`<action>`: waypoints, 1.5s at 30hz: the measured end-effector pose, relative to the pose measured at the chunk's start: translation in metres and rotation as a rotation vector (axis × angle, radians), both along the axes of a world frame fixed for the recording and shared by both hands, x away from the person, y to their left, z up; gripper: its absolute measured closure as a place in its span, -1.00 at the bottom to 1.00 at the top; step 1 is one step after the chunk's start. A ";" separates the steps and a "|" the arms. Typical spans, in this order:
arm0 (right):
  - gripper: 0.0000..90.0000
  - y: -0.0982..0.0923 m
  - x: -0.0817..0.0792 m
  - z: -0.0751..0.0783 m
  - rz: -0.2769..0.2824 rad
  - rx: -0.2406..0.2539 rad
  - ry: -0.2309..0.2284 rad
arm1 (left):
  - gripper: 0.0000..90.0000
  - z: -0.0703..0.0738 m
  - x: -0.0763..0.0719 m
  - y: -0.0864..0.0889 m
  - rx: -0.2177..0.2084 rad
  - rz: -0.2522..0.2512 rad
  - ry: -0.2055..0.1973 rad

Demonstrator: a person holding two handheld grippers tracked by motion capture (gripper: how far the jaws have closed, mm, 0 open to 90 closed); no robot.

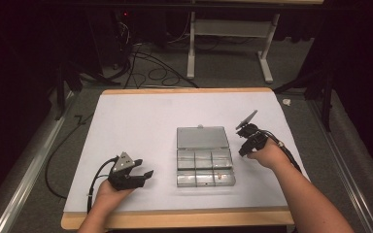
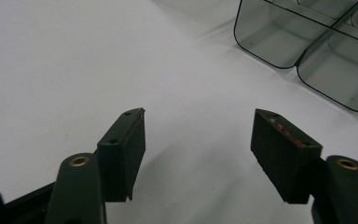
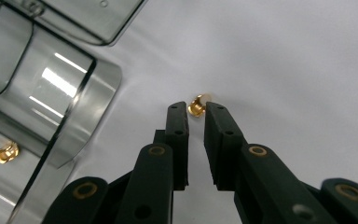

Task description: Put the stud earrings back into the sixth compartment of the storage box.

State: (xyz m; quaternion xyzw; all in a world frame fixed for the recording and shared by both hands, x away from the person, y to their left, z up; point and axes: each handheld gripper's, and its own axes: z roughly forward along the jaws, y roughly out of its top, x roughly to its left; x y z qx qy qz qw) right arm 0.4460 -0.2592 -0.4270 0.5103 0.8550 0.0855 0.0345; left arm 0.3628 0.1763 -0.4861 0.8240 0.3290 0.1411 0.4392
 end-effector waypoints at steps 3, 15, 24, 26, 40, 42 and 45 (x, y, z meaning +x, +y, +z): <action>0.80 -0.002 0.004 -0.001 -0.016 0.002 0.003 | -0.20 0.000 0.000 0.000 0.002 -0.001 0.002; 0.81 0.003 0.013 -0.003 -0.006 -0.007 0.012 | -0.20 0.000 0.000 0.000 0.000 0.001 0.006; 0.85 0.005 0.015 -0.005 0.002 -0.022 0.011 | -0.20 0.000 0.000 0.000 -0.002 -0.001 0.008; 0.92 0.005 0.014 -0.004 0.000 -0.025 0.010 | -0.20 0.000 0.000 0.000 -0.001 -0.001 0.008; 0.96 0.004 0.003 0.005 0.016 -0.027 0.007 | -0.20 0.000 0.000 0.000 0.008 -0.003 0.005; 0.96 0.004 0.001 0.006 0.025 -0.030 0.004 | -0.20 0.000 0.000 -0.001 0.008 0.000 0.001; 0.96 0.005 -0.006 0.008 0.034 -0.023 0.002 | -0.20 0.000 0.000 0.000 0.008 0.000 0.002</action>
